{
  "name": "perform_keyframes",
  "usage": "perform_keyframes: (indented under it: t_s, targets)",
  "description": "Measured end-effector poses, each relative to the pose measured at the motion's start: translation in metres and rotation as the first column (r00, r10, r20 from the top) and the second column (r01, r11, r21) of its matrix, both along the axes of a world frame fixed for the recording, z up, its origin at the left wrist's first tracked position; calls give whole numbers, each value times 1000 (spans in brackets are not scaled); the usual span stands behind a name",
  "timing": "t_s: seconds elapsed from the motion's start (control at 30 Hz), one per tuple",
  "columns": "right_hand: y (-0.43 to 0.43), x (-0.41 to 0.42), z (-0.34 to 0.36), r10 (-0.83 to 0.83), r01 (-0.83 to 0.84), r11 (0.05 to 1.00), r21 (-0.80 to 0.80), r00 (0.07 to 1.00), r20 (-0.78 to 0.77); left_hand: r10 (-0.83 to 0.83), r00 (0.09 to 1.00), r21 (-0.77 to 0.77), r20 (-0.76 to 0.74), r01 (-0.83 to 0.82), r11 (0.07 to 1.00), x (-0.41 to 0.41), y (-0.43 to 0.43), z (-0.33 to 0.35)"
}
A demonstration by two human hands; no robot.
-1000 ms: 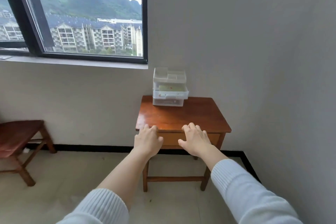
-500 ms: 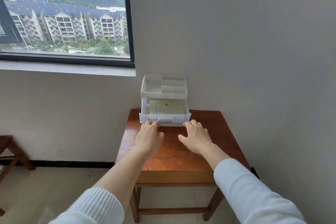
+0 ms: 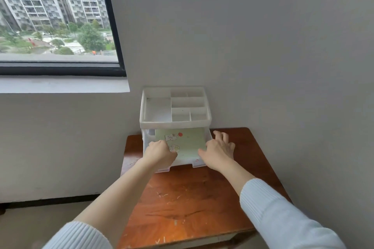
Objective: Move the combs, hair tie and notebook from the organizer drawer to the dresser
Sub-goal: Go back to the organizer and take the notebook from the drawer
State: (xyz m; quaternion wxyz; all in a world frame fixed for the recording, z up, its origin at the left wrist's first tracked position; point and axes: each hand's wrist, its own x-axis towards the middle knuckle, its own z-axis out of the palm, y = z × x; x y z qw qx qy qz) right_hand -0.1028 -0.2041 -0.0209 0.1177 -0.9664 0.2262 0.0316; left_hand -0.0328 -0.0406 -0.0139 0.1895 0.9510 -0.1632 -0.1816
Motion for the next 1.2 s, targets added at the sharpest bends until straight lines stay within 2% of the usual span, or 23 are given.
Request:
perform_keyframes:
  t_s: [0.13,0.3,0.4,0.97,1.07,1.2]
  targets:
    - [0,9,-6,-42,44,998,43,998,-55,-20,999,55,-46,22,998,12,-4,-2]
    - [1,17,-9,-128,137,972,191,990,-56,148,954,3,-259,-152,988,24,-13,7]
    - [2,21,-10,-148,157,963,220,987,-58,197,917,7,-346,-208,978,27,-17,13]
    - [9,26,-12,-151,162,965,204,986,-69,265,880,52,-395,-267,962,30,-25,18]
    - [10,26,-12,-151,162,967,199,986,-73,254,859,99,-444,-235,967,27,-28,17]
    - [11,26,-12,-153,164,968,189,986,-70,256,868,113,-425,-230,967,27,-27,15]
